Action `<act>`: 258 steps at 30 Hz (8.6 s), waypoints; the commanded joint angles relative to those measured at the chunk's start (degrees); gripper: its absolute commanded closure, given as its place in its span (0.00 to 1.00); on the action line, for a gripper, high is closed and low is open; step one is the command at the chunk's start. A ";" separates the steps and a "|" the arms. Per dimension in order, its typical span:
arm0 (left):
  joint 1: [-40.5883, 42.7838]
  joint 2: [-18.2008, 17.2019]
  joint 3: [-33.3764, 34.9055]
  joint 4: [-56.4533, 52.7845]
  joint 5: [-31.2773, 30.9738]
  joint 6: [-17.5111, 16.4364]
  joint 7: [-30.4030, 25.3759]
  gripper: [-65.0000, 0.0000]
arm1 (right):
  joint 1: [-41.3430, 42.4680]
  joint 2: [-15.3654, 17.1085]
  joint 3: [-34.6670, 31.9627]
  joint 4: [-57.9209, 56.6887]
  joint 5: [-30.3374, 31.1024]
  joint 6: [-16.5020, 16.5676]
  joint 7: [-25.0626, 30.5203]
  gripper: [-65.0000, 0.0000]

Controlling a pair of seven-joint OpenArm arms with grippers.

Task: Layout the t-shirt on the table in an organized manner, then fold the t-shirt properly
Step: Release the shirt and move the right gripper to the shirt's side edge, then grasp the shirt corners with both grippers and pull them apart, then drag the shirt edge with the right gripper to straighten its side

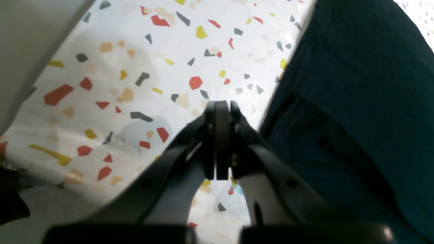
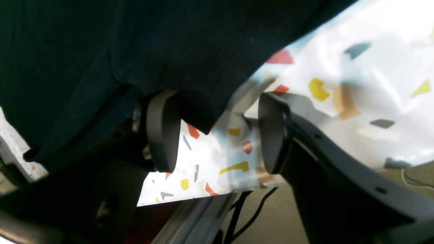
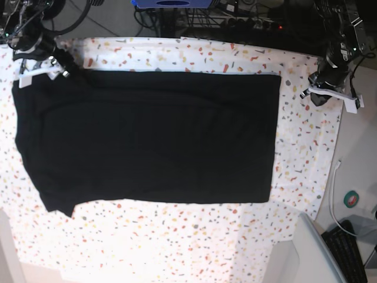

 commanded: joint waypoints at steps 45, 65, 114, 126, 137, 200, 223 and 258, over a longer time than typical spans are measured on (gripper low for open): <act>0.01 -0.72 -0.34 0.64 -0.61 -0.36 -0.73 1.00 | 29.06 9.58 -14.26 -14.65 -12.52 2.30 -1.09 1.00; -0.26 -0.81 0.28 -1.64 -0.52 -0.36 -0.73 1.00 | 22.38 12.21 -11.01 6.10 -12.52 1.86 -8.21 0.55; -8.78 0.42 18.65 -5.60 18.82 -0.71 -0.82 1.00 | 9.99 15.82 -1.51 0.29 -22.81 4.06 4.62 1.00; -7.82 0.42 19.09 -14.04 19.43 -0.71 -5.21 1.00 | 6.82 12.92 -1.60 -1.11 -23.25 3.97 8.93 0.42; -7.99 0.42 18.74 -16.50 19.43 -0.71 -5.39 1.00 | 7.79 15.12 -1.60 -7.79 -23.25 4.32 10.60 0.92; -3.07 3.93 14.35 -5.25 18.91 -0.62 -5.04 1.00 | 9.19 8.61 -6.17 1.52 -35.29 12.85 10.60 1.00; -1.93 -0.72 15.84 -13.51 18.91 -0.62 -5.04 1.00 | 1.99 9.49 -6.08 -1.99 -35.38 12.85 10.25 1.00; -4.65 0.42 7.58 2.49 18.73 -0.80 3.31 1.00 | 35.74 16.35 -6.70 -21.42 -35.38 13.20 10.95 0.46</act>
